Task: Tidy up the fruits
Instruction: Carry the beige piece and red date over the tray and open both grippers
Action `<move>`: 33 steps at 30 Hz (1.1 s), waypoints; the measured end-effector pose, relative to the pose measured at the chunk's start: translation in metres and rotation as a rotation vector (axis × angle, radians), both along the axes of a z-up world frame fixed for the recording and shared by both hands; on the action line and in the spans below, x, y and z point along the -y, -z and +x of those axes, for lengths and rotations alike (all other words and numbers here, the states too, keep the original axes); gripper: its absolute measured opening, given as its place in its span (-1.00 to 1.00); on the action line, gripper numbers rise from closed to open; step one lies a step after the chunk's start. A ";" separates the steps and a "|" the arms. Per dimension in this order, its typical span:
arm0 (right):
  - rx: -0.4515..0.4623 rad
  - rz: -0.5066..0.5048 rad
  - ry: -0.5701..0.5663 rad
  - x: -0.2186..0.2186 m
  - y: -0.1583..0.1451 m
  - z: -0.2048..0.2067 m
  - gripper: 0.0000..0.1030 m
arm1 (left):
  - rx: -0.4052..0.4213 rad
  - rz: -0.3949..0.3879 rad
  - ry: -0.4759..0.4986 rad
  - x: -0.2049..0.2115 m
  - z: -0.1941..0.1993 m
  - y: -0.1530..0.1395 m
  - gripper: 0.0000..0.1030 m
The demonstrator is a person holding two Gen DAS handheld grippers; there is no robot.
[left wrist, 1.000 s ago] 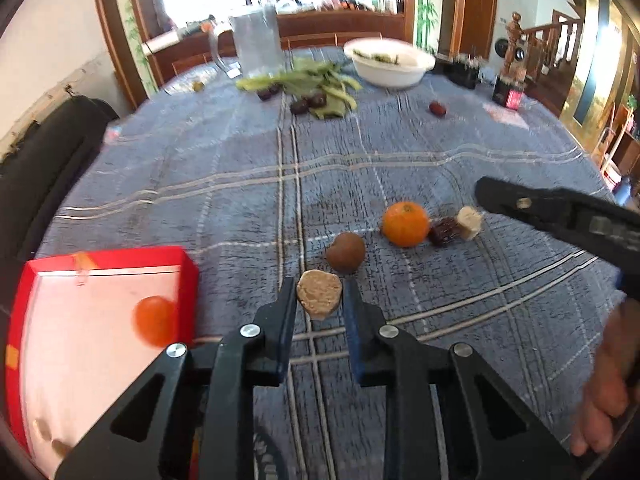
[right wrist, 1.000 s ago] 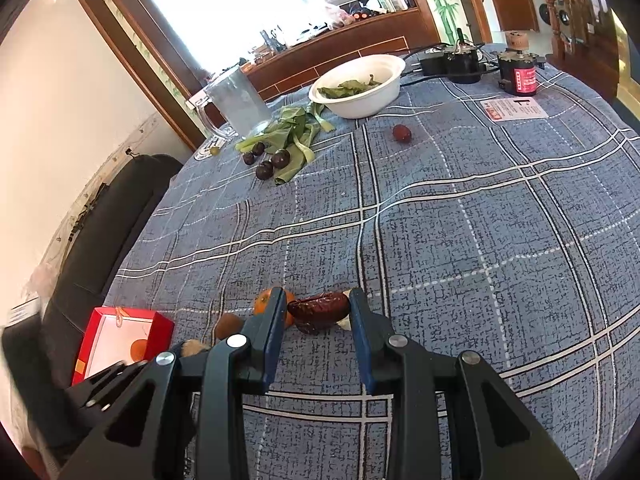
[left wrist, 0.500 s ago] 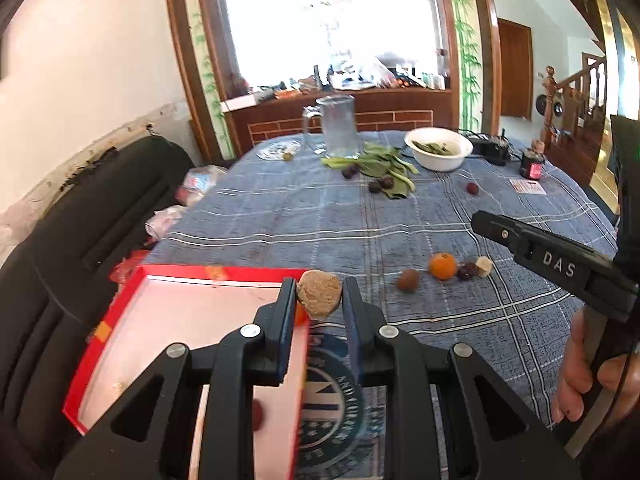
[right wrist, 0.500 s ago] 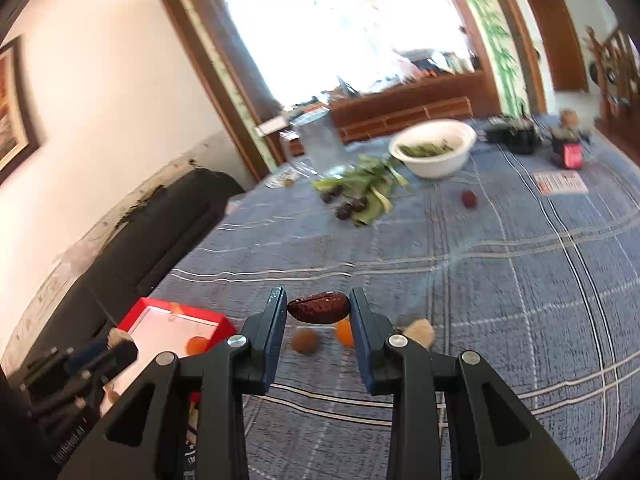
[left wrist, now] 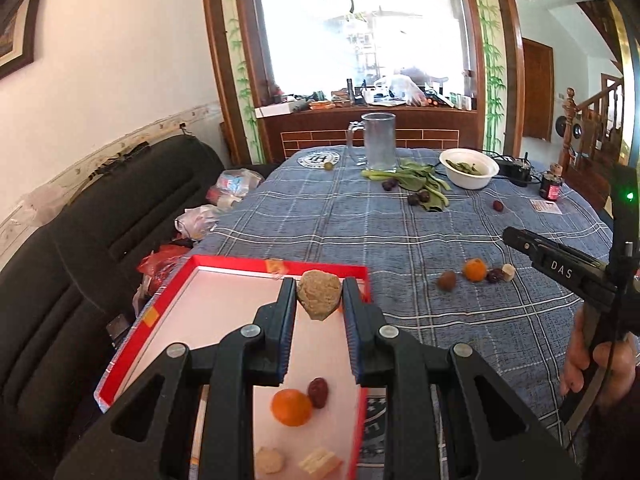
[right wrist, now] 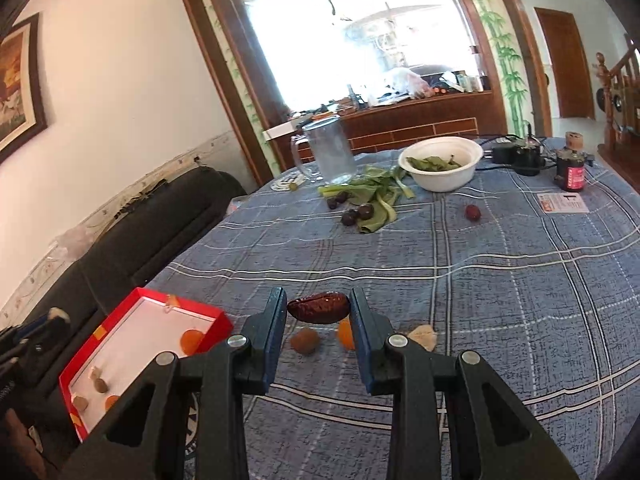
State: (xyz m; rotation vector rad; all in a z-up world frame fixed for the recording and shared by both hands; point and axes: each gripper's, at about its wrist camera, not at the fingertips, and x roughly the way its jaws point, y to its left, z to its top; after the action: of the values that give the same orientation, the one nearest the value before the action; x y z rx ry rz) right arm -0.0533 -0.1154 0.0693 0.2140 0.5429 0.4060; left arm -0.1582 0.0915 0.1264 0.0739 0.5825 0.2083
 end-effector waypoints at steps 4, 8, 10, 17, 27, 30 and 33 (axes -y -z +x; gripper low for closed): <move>-0.003 -0.025 0.036 0.001 0.004 0.003 -0.40 | 0.017 -0.016 -0.021 -0.015 -0.009 -0.002 -0.52; 0.002 -0.052 0.074 0.002 0.006 0.002 -0.40 | 0.027 -0.030 -0.042 -0.030 -0.018 -0.002 -0.52; -0.012 -0.064 0.097 0.000 0.006 0.000 -0.40 | 0.027 -0.038 -0.047 -0.038 -0.020 -0.002 -0.52; -0.034 -0.008 -0.016 -0.041 -0.008 -0.033 -0.40 | 0.027 -0.071 -0.070 -0.065 -0.026 0.005 -0.52; -0.009 -0.053 -0.291 -0.161 -0.014 -0.089 -0.40 | 0.008 -0.134 -0.121 -0.108 -0.040 0.021 -0.52; -0.020 -0.058 -0.332 -0.179 -0.010 -0.096 -0.40 | 0.005 -0.141 -0.141 -0.119 -0.044 0.026 -0.52; -0.026 -0.072 -0.355 -0.193 -0.004 -0.103 -0.40 | -0.001 -0.151 -0.156 -0.128 -0.046 0.030 -0.51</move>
State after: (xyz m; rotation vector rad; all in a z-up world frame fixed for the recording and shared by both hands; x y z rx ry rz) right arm -0.1561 0.0771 0.0737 0.0526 0.6215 0.7275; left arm -0.2046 0.2198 0.0962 -0.1179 0.6042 0.3151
